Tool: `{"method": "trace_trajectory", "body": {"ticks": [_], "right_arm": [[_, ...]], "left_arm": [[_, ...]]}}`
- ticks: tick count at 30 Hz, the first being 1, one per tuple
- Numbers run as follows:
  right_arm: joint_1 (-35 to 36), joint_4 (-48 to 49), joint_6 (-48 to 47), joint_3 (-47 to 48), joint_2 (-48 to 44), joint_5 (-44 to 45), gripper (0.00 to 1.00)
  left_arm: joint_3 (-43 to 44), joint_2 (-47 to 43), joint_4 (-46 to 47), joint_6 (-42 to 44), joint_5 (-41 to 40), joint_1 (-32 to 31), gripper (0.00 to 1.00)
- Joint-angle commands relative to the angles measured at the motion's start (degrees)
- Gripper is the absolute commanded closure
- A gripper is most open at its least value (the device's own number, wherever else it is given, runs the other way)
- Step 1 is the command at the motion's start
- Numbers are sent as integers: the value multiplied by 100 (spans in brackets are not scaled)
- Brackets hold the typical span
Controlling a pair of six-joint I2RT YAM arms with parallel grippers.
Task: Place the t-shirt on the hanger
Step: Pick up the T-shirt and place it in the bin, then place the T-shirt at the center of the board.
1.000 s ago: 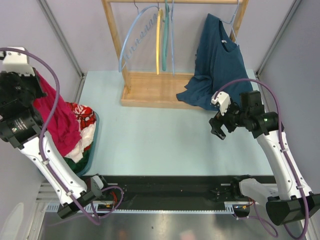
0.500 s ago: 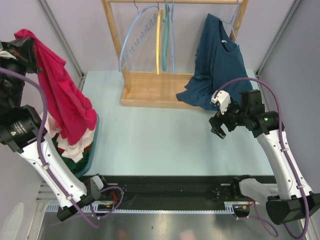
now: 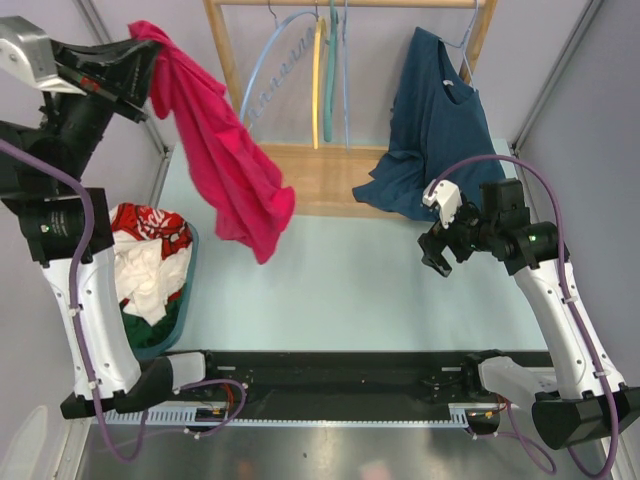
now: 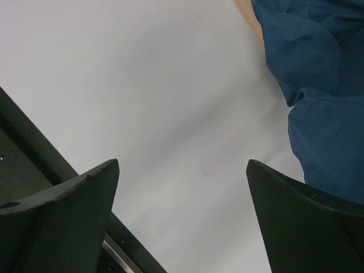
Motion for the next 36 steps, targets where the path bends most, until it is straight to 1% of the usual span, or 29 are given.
{"method": "trace_trajectory", "body": {"ticks": [1,2,3,4,5,6,8,9,10,12,15,16,17,18,19,21,22,23,24,26,27,28,29,30,32,33,34,35,36], "right_arm": [[16,28,8,280,0,33,0],[25,19,8,289,0,24,1],[16,2,8,281,9,41,0],[16,1,-9,272,0,33,0],[16,-16,-18,263,9,41,0],[16,-16,-27,246,0,41,0],[51,-25,-62,193,26,33,0],[60,-8,-62,167,35,33,0],[78,10,-62,149,88,33,0],[183,54,-71,105,158,68,0],[332,107,-114,105,307,129,0],[342,124,-123,113,377,155,0],[368,159,-115,122,413,173,0],[411,168,-123,131,439,182,0],[429,186,-115,131,509,191,0],[447,230,-71,157,554,191,0],[456,247,8,175,580,147,0],[447,265,52,184,624,121,0],[447,300,105,210,633,112,0],[351,379,280,228,668,77,1],[298,397,324,245,686,59,0],[193,397,377,280,703,7,1],[140,371,386,298,738,-2,0],[105,344,386,324,747,-20,0],[104,230,334,342,739,-2,0],[122,221,325,325,704,15,0],[139,195,307,264,695,15,0],[183,186,281,219,677,15,1],[236,186,255,176,686,24,0]], "left_arm": [[-662,-331,433,3,191,-346,100],[-899,-419,233,20,349,-346,100],[-1371,-507,39,220,446,-346,100],[-1637,-621,-215,422,630,-338,100],[-1935,-857,-661,886,953,-320,100],[-2617,-1008,-874,1160,1218,-311,100],[-3297,-1350,-1514,1775,1527,-189,100],[-3962,-1421,-1640,1943,1606,-101,100],[-4265,-1474,-1746,2067,1677,74,100],[-4923,-1440,-1983,2470,1756,163,100],[-5217,-1186,-2299,3191,1678,-134,100],[-5226,-1115,-2561,3437,1608,-483,100],[-5226,-1036,-2634,3770,1511,-678,100],[-5182,-809,-2748,3956,1336,-941,100],[-5112,-694,-3045,4140,1265,-1414,100],[-4892,-317,-3266,4484,976,-1943,99],[-4813,-184,-3380,4563,818,-2546,100],[-4630,-78,-3425,4703,694,-2866,100],[-4524,27,-3417,4740,475,-3495,99],[-4121,378,-3312,4679,255,-4088,100],[-3953,536,-3233,4600,193,-4534,100],[-3786,834,-3136,4434,148,-4687,98],[-3419,1028,-3144,4380,165,-4784,91],[-3250,1187,-3310,4362,183,-4863,72],[-3038,1434,-3582,4677,254,-4855,48],[-3133,1391,-3784,4896,253,-4777,19],[-3334,1251,-3751,5133,314,-4689,12],[-3867,910,-3681,5179,376,-4540,6],[-4150,698,-3550,5214,420,-4156,2]]}}
